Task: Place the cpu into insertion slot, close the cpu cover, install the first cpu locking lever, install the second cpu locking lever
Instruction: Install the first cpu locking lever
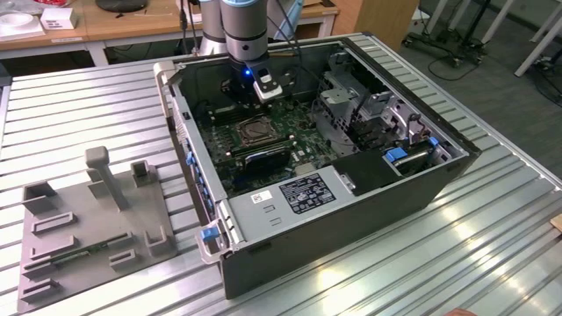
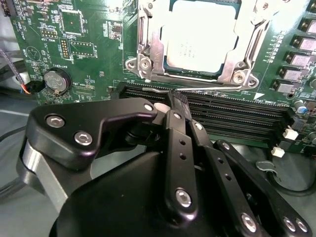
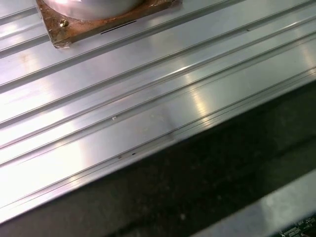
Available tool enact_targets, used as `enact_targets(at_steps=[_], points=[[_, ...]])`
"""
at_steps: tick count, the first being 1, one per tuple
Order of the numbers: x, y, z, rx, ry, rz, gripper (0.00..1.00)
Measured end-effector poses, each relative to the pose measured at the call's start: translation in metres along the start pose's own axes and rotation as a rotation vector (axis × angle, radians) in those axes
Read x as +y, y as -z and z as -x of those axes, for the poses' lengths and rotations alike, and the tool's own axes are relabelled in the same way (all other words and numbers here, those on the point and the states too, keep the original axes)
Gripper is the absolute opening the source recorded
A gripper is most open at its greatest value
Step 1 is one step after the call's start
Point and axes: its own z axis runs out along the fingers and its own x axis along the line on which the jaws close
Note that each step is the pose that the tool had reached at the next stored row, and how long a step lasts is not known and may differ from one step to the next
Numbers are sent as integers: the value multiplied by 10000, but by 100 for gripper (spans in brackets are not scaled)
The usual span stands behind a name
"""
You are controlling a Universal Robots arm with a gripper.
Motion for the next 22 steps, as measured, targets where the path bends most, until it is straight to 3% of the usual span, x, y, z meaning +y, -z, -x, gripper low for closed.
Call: enact_targets(at_steps=[22], points=[[-14, -56, 3, -18, 8, -39, 10]])
